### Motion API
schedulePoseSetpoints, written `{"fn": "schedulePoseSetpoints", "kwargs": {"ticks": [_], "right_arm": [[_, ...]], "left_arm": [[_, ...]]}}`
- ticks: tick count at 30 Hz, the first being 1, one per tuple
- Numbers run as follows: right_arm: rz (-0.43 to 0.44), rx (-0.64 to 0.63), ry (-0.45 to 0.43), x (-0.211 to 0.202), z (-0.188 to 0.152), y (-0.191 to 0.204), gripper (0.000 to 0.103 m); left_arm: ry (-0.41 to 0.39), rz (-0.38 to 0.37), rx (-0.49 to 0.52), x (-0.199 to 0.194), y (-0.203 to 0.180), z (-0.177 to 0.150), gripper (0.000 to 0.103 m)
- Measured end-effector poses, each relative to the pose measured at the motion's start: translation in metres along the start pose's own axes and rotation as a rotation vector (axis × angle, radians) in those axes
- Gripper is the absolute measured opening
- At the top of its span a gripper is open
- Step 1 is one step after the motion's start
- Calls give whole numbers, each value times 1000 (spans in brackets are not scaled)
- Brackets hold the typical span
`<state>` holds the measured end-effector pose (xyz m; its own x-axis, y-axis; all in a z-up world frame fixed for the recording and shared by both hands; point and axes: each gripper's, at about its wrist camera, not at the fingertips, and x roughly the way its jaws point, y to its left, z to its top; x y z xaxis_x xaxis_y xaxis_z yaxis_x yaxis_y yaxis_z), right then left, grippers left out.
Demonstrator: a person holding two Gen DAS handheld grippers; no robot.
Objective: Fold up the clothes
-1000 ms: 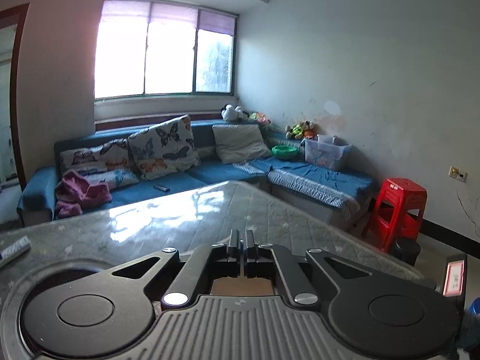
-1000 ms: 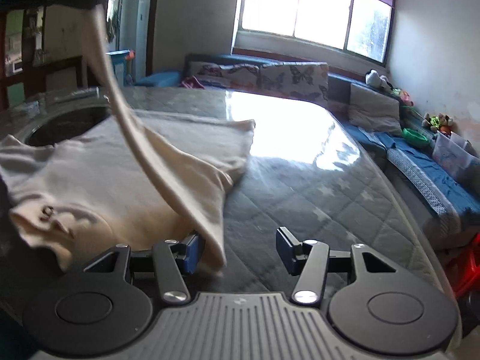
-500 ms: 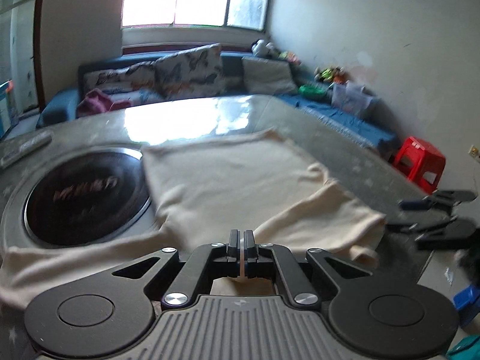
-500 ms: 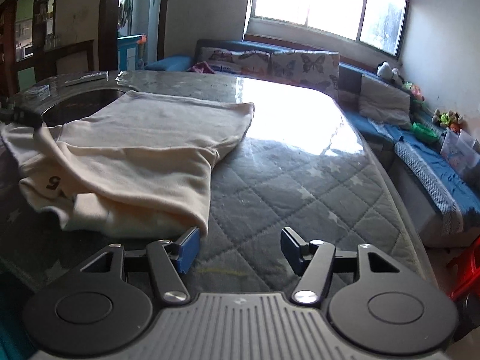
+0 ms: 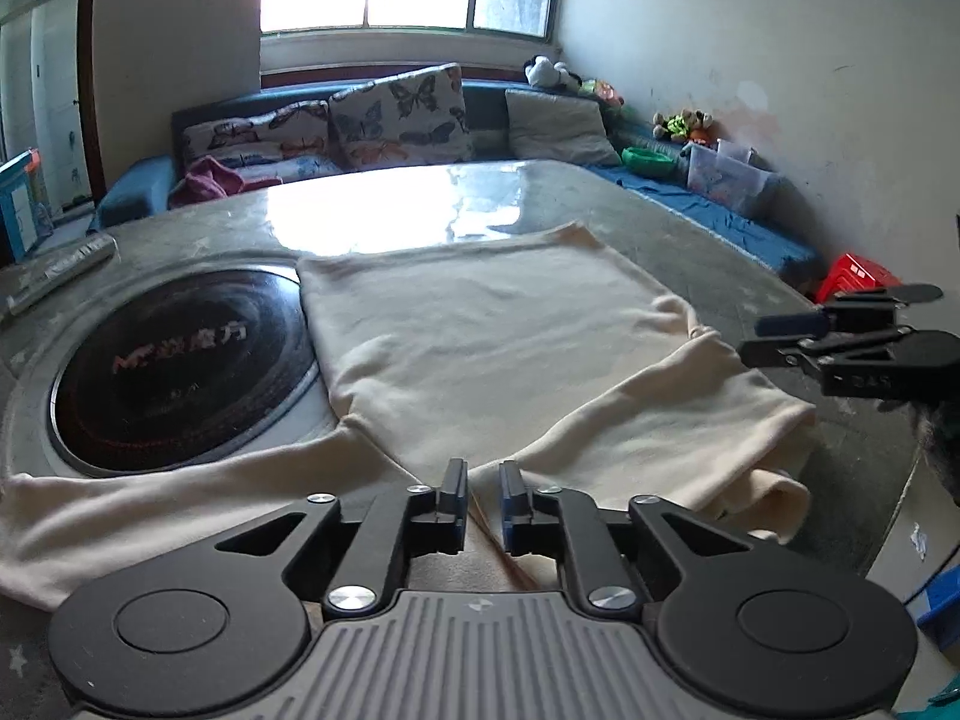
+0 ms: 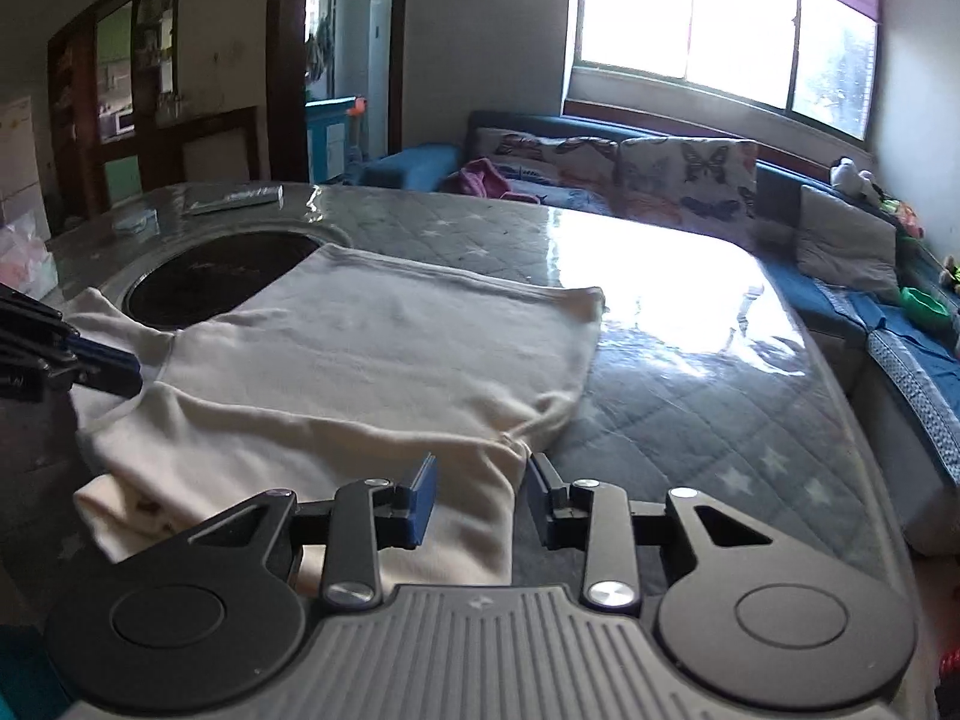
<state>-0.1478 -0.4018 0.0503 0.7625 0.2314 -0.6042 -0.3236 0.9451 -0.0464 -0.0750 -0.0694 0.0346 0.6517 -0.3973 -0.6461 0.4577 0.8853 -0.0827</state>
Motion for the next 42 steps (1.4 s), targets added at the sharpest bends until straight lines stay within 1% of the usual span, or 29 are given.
{"fn": "schedulePoseSetpoints", "kwargs": {"ticks": [2,3,4,5,6,8,10,13,17,19,23,24,27,29,32,35,38,42], "right_arm": [[1,-3,7,9,3,1,32],[4,3,11,12,3,0,32],[5,12,15,15,4,-1,32],[5,16,17,16,3,-1,32],[7,19,19,19,2,-1,32],[9,29,23,24,2,-2,32],[10,44,24,28,1,-3,28],[-7,83,21,33,-2,-7,22],[-42,135,15,36,-6,-15,22],[-45,149,12,36,-8,-16,22],[-64,153,7,33,-6,-15,22],[-65,156,-1,32,-5,-14,22],[-57,139,-37,28,1,-10,22],[-44,122,-49,27,4,-6,22],[-29,92,-32,34,4,-1,22],[-55,104,-3,44,3,-3,22],[-62,114,3,46,5,-6,22],[-79,47,-20,39,11,5,22]], "left_arm": [[8,-2,1,5,1,-1,19],[10,-3,6,7,0,-1,24],[8,-3,9,8,0,0,26],[3,-2,11,8,0,1,26],[-1,-1,14,8,0,3,24],[-10,1,18,9,-1,6,14],[-19,3,22,9,-1,9,8],[-33,6,29,9,-2,14,6],[-51,10,38,10,-2,21,6],[-60,12,42,10,-3,24,6],[0,34,15,23,4,18,7],[3,43,7,23,5,17,10],[-20,60,-15,18,7,19,10],[-40,47,-28,14,6,21,10],[-43,9,-12,15,-2,20,10],[-12,6,-2,25,-5,17,10],[36,27,-31,33,1,10,11],[32,26,-57,25,7,4,12]]}}
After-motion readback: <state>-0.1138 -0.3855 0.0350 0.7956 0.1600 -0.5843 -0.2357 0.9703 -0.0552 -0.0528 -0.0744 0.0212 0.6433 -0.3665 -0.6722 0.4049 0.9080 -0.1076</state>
